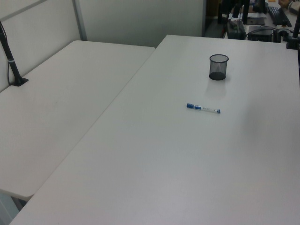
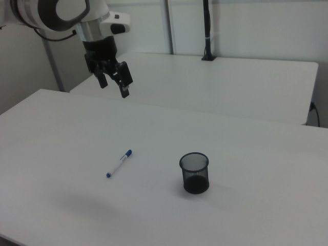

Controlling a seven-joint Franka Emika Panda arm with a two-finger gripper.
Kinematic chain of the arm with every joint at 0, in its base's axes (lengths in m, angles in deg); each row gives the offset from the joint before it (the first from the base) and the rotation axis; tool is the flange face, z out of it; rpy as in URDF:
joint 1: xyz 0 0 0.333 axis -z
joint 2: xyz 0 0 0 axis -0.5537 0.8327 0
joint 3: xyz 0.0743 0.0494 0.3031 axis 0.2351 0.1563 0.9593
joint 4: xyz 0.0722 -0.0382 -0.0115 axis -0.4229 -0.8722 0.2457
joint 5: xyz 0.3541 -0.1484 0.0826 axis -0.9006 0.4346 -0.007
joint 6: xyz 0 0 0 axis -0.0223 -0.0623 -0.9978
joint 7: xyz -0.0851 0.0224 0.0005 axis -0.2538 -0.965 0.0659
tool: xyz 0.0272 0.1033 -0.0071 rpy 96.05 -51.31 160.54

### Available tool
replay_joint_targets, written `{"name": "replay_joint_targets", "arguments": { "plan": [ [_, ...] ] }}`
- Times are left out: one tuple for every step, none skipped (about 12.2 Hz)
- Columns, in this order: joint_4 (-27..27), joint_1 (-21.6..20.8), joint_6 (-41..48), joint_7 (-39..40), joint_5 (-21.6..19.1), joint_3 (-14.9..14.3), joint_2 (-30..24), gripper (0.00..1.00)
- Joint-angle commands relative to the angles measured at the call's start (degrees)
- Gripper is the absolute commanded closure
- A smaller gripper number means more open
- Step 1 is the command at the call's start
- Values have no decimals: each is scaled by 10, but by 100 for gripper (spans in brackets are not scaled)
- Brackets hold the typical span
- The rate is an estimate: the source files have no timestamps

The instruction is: Remove the marker

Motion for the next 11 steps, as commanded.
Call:
{"name": "replay_joint_targets", "arguments": {
  "plan": [
    [-19, 1, -28, 35, -4, 9, -12, 0],
    [-19, 7, -56, 23, -4, 28, -1, 0],
    [-19, 31, -60, 4, -4, 56, 3, 0],
    [-18, 51, -59, -8, -3, 88, 6, 0],
    [-20, 59, -58, -11, -3, 103, 6, 0],
    [-23, 57, -55, -11, -2, 103, 6, 0],
    [-23, 57, -55, -11, 8, 103, 8, 0],
    [-23, 56, -55, -11, 14, 103, 8, 0],
    [-23, 54, -55, -11, 25, 103, 8, 0],
    [-23, 53, -52, -11, 26, 104, 8, 0],
    [-25, 52, -52, -11, 27, 103, 8, 0]
  ]
}}
